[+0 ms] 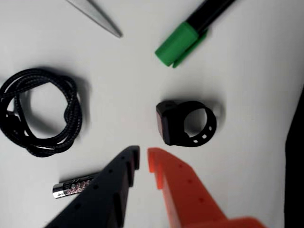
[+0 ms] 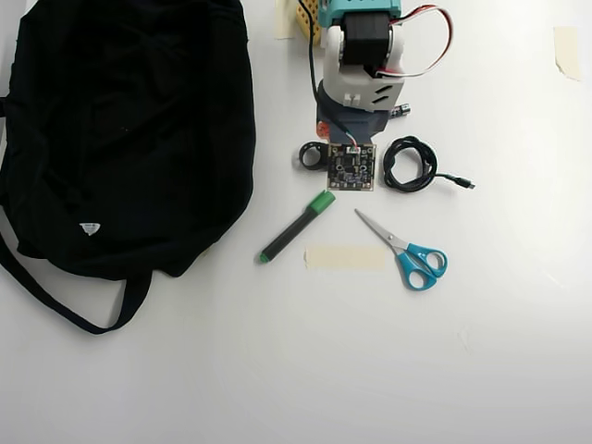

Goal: Put the green marker into the black bag

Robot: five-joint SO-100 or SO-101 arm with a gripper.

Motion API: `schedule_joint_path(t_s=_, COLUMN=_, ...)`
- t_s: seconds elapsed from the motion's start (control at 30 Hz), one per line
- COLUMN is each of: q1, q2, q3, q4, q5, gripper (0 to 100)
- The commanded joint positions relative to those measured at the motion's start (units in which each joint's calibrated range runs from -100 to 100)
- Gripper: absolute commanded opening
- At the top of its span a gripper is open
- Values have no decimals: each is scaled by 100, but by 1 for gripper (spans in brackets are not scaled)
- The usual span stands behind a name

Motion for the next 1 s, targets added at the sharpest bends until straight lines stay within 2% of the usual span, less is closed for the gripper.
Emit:
schedule_joint_path(t_s=0.0, q1=20, q2=-87, q3=-140, q4=-37, q5=29, gripper=3)
schedule_joint_path(t_s=0.07, q1=13, q2=-79, q3=-158, q4=-46, q5=-13, gripper=4)
schedule_joint_path(t_s=0.2, q1=-47, q2=-62, q3=-149, q4=-63, q5=-102, gripper=15)
schedule_joint_path(t_s=0.3, q1=-55, q2=-62, q3=-167, q4=-63, q5=-280, gripper=19)
schedule_joint_path(t_s=0.57, q1=-77, q2=-54, q3=-140, q4=-554, q5=-370, gripper=20)
schedule_joint_path(t_s=0.7, q1=-85, q2=-54, q3=-149, q4=-838, q5=-396, gripper=26)
schedule_joint_path(t_s=0.97, q1=-17, q2=635, q3=-473, q4=-1045, q5=-836, gripper=27)
